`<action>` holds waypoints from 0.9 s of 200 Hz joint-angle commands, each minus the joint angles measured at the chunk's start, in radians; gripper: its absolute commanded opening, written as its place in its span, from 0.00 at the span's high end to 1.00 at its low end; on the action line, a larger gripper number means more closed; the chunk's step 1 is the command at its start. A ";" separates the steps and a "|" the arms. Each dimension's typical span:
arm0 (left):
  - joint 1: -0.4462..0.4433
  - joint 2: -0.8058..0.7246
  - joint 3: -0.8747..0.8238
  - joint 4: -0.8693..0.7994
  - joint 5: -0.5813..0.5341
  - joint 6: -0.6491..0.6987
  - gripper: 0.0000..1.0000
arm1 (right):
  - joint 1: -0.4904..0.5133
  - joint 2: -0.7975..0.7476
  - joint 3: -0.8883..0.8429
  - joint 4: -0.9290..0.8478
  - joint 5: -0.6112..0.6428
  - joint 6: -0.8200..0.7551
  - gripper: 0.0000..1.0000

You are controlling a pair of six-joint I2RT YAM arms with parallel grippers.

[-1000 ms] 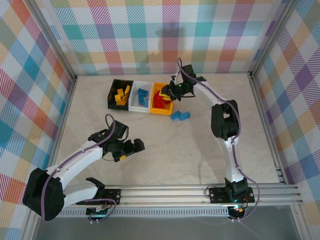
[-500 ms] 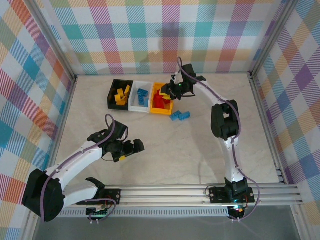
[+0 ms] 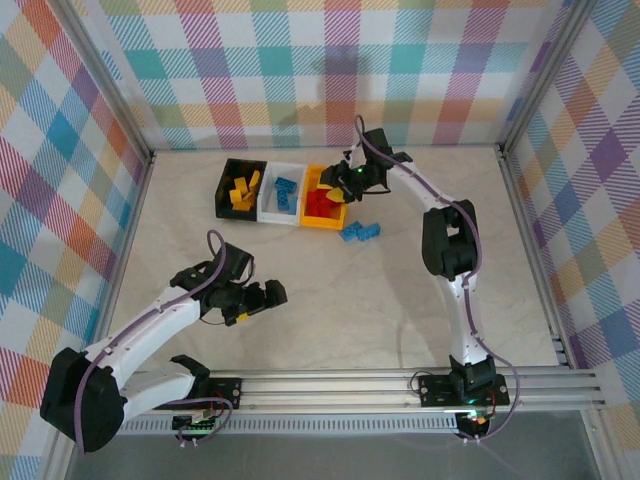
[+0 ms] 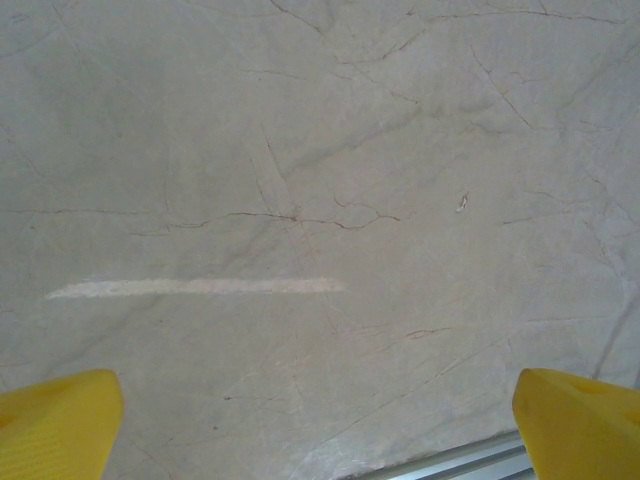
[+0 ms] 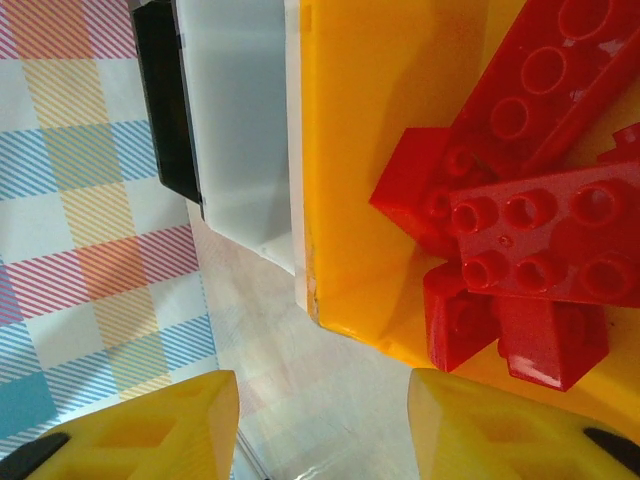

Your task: Sort the legos into containers by color

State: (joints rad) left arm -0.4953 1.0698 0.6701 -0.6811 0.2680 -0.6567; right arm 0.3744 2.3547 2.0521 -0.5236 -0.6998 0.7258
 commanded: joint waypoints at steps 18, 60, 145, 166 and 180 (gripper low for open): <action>-0.012 -0.014 -0.012 -0.032 -0.006 0.025 0.00 | 0.004 0.031 0.034 -0.003 -0.001 0.010 0.50; -0.012 -0.004 -0.012 -0.022 -0.007 0.025 0.00 | 0.004 0.041 0.061 -0.013 -0.003 0.012 0.50; -0.012 0.092 0.032 0.039 0.002 0.023 0.00 | 0.004 -0.109 -0.011 -0.044 0.057 -0.047 0.50; -0.012 0.121 0.044 0.057 0.009 0.024 0.00 | 0.003 -0.187 -0.089 -0.055 0.115 -0.063 0.50; -0.012 0.135 0.049 0.068 0.013 0.023 0.00 | 0.002 -0.237 -0.147 -0.087 0.164 -0.065 0.50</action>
State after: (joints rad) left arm -0.4953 1.1839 0.6823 -0.6460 0.2691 -0.6563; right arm 0.3744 2.2501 1.9713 -0.5652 -0.6174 0.6952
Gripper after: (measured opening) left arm 0.999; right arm 0.497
